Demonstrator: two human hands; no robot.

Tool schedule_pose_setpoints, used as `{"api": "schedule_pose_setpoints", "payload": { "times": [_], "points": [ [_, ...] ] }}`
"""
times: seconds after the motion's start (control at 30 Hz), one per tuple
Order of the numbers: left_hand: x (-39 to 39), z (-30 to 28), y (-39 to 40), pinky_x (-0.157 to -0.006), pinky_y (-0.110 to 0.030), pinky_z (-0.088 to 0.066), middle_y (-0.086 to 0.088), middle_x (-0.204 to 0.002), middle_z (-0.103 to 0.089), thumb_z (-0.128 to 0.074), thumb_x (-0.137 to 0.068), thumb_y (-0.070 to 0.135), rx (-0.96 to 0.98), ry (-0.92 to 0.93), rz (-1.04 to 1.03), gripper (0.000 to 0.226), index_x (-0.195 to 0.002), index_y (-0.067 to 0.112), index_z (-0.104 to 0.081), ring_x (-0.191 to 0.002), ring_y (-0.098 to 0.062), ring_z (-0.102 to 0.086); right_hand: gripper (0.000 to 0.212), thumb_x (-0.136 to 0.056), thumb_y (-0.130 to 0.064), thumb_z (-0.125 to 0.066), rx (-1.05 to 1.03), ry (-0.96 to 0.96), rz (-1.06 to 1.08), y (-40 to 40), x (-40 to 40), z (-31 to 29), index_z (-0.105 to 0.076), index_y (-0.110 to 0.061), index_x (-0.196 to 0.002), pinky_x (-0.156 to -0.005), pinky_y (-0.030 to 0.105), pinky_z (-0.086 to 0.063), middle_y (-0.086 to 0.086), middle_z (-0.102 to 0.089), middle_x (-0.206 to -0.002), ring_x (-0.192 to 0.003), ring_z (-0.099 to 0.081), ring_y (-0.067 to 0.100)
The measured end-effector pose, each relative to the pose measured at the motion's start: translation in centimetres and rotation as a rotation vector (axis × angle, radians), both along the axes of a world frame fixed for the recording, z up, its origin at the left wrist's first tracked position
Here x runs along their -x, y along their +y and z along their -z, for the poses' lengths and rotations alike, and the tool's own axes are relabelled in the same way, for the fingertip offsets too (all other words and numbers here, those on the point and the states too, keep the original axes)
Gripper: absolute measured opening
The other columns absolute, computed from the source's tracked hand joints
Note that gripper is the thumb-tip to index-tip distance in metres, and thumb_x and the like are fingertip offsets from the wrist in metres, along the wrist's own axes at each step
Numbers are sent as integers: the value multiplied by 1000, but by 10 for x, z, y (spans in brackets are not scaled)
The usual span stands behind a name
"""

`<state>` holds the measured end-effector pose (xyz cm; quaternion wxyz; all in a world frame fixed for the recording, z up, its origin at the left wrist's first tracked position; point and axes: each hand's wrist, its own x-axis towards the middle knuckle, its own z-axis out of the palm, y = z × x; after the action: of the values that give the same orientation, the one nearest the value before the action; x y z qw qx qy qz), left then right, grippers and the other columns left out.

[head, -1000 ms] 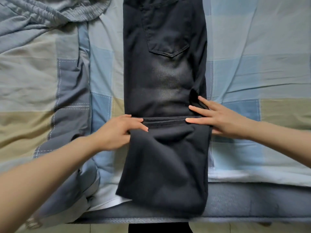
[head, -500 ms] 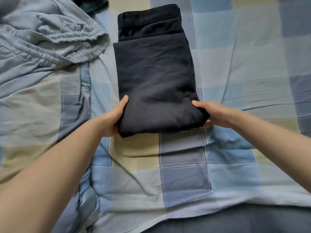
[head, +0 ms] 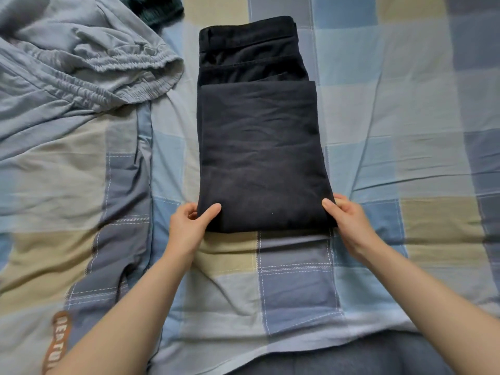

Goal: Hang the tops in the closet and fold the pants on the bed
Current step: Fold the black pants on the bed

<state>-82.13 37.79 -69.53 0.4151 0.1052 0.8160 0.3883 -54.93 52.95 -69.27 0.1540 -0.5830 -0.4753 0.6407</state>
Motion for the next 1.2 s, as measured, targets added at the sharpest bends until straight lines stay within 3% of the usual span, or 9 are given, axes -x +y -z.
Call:
{"api": "schedule_pose_setpoints", "payload": {
  "times": [0.2,0.3,0.5,0.6,0.7,0.87,0.93,1.03,1.2],
  "points": [
    [0,-4,-3,-79,-24,-45,7,-96,-66,-79,-77,39,61,49,-8,33,-60,17,-62,-85,-6,-63,33,-97,-15,-51,13,-92,-128,0,-2,-6,-62,16,-96,-101,41,-42,24,-65,-112,-97,-60,18],
    [0,-9,0,-63,-24,-42,6,-69,-63,-75,-80,43,78,-34,-57,37,-63,14,-58,-67,-12,-56,43,-98,-38,-49,76,-175,-170,7,12,-13,-64,0,-108,-102,43,-45,15,-69,-109,-106,-63,27],
    [-20,-28,-15,-51,-18,-34,9,-63,-45,-65,-87,46,98,42,50,40,-68,17,-45,-60,-15,-43,42,-88,-48,-59,-55,-368,-47,-15,3,-29,-45,-19,-115,-76,33,-43,9,-56,-98,-91,-57,24],
    [-35,-53,-52,-57,-29,-50,0,-96,-62,-70,-85,40,174,4,115,32,-105,25,-50,-74,-14,-60,54,-89,-37,-61,-37,-346,-145,-46,-24,-53,-31,-36,-134,-80,34,-48,9,-57,-107,-96,-60,27],
    [-48,-80,-98,-55,-32,-54,-5,-123,-61,-65,-92,25,185,-133,257,67,-145,41,-28,-83,-27,-67,59,-95,-18,-54,-60,-291,-414,-87,-48,-82,-29,-44,-141,-109,32,-35,-8,-43,-144,-128,-49,19],
    [-82,-150,-181,-67,-26,-57,-2,-127,-63,-53,-99,15,242,-318,347,50,-144,34,-40,-84,-18,-69,45,-100,-21,-46,44,-380,-696,-159,-95,-158,-43,-39,-140,-106,17,-32,-14,-48,-142,-131,-45,6],
    [-92,-177,-204,-46,-30,-52,-6,-113,-67,-54,-99,14,312,-442,277,38,-134,28,-54,-53,-24,-62,40,-99,-21,-48,107,-380,-707,-173,-108,-189,-51,-36,-136,-91,4,-34,-13,-55,-135,-121,-51,2],
    [-82,-213,-198,-41,-26,-44,-13,-91,-69,-56,-96,15,398,-601,201,25,-120,13,-65,-44,-25,-55,31,-96,-12,-53,299,-317,-589,-160,-106,-219,-65,-18,-123,-78,-1,-38,-6,-65,-120,-109,-58,5],
    [-18,-232,-109,-33,-17,-36,-14,-46,-56,-50,-93,15,301,-499,34,20,-89,-4,-56,-33,-16,-49,32,-93,-37,-53,668,-206,-296,-78,-60,-248,-61,-6,-89,-54,29,-44,16,-62,-68,-52,-60,22]
  ]
}}
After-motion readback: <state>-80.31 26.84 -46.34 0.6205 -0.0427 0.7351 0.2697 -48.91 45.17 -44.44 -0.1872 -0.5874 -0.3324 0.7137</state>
